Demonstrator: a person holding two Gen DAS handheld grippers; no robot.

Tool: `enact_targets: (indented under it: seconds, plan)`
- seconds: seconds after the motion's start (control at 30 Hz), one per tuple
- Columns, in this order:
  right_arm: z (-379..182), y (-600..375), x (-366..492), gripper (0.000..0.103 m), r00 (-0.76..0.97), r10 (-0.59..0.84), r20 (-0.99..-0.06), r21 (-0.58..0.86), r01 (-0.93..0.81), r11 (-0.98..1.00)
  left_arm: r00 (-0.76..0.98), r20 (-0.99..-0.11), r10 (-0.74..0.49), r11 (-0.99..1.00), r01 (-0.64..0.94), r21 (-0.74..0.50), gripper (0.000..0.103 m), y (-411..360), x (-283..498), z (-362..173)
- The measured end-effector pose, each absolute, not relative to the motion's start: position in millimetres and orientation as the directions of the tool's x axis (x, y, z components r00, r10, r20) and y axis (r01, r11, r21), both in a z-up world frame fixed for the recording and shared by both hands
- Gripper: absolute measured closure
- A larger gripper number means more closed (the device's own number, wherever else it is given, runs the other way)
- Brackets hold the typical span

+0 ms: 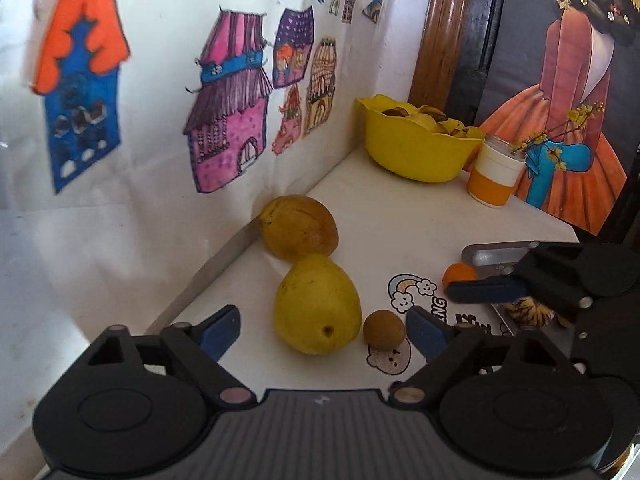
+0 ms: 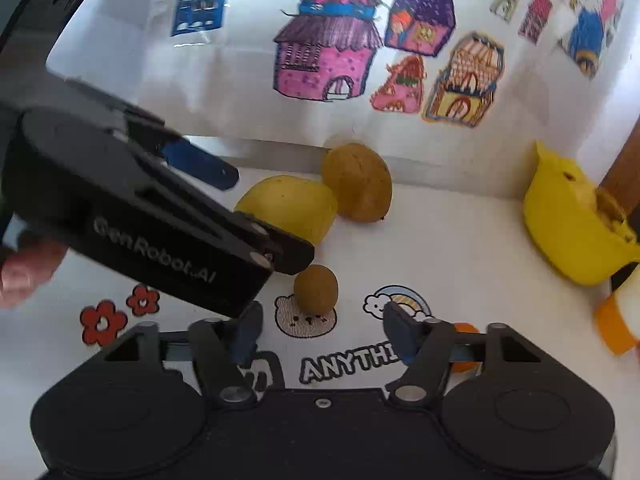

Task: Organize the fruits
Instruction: 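Move both open tools back toward the loose fruits on the mat, then grasp the yellow pear with the left tool while the right tool grasps a small brown fruit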

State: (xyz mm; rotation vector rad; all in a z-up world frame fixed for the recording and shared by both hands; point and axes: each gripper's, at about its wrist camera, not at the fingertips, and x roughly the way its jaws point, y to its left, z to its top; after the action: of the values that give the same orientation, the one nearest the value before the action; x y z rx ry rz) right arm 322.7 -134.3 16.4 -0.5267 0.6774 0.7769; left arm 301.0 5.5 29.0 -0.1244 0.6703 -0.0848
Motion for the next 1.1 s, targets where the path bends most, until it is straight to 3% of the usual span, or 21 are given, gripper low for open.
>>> enact_targets:
  seconds: [0.27,0.53,0.6,1.1]
  plan:
    - [15,-128,336,0.054,0.500,0.460,-0.734,-0.140,-0.774,0.618,0.755,-0.643,-0.132,0.986,0.030,-0.166,0.036,11,315,18]
    - [15,-125,336,0.075,0.482,0.472,-0.738,-0.114,-0.779,0.617,0.754,-0.639,-0.151,0.979,0.023,-0.205,0.041,19,318,13]
    - [14,-126,336,0.075,0.482,0.474,-0.737,-0.110,-0.778,0.619,0.754,-0.638,-0.160,0.977,0.026,-0.213,0.045,20,318,13]
    - [31,-156,312,0.075,0.507,0.479,-0.717,-0.090,-0.748,0.657,0.739,-0.656,-0.152,0.981,0.031,-0.193,0.046,11,305,18]
